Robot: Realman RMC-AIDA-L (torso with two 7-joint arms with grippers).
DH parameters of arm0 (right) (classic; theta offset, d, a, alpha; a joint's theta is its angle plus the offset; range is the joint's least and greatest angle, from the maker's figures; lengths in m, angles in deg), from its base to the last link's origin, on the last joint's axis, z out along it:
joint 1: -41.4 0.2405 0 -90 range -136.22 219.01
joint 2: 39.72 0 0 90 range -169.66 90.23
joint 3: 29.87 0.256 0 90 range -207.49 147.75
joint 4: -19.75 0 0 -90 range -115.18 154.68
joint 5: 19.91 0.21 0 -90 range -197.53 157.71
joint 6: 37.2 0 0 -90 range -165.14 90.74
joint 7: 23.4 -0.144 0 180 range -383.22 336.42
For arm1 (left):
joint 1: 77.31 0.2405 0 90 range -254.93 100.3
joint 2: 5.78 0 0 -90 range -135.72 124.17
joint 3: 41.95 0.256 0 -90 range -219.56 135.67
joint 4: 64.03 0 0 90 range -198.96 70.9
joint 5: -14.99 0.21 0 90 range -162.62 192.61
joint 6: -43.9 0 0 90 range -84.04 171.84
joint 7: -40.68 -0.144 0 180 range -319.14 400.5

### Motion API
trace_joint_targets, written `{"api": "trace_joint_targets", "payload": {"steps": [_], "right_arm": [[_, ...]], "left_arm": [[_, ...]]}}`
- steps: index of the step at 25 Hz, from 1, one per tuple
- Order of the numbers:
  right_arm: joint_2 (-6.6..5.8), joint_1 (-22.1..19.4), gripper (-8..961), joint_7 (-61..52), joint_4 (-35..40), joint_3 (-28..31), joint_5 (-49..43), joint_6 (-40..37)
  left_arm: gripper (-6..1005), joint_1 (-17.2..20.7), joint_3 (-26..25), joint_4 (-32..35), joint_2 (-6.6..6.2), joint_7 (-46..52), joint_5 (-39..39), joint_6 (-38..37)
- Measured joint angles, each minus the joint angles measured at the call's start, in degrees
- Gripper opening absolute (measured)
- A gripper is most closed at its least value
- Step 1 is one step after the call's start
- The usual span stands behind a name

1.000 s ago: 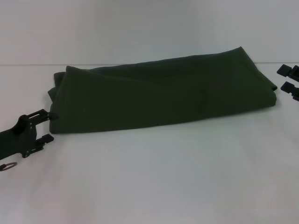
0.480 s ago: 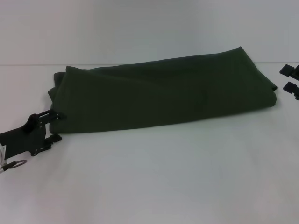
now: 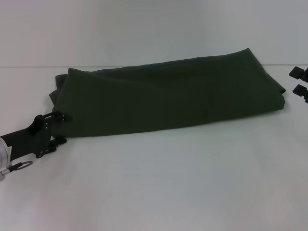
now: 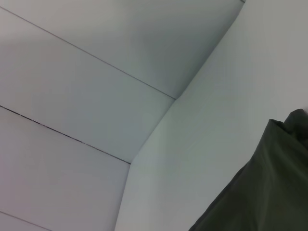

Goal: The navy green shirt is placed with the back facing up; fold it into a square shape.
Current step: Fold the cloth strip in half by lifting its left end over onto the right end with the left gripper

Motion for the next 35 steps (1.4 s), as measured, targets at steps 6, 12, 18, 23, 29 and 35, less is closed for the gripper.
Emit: {"api": "trace_joint_targets", "payload": {"steps": [6, 12, 18, 23, 29, 35], "right_arm": [[0.00, -0.3, 776, 0.0, -0.5, 0.7, 0.0, -0.3], [0.00, -0.4, 775, 0.0, -0.5, 0.7, 0.1, -0.3], [0.00, -0.5, 775, 0.0, -0.5, 0.7, 0.1, -0.3], [0.00, -0.6, 776, 0.0, -0.6, 0.7, 0.0, -0.2], [0.00, -0.6, 776, 0.0, -0.7, 0.7, 0.0, -0.1], [0.00, -0.9, 776, 0.0, -0.7, 0.8, 0.0, 0.0]], "left_arm": [[751, -0.6, -0.3, -0.1, 0.23, 0.1, -0.4, 1.6], [750, -1.1, -1.2, -0.6, 0.78, 0.0, -0.6, 2.8], [750, -0.8, -2.1, -0.1, 1.01, -0.6, -0.6, 1.2], [751, 0.9, -2.5, -0.3, 0.72, 0.2, -0.8, 0.7], [750, 0.2, -2.4, -0.7, 0.78, 0.3, -0.6, 1.6], [750, -0.5, -2.6, -1.2, 0.97, 0.2, -0.8, 3.4]]}}
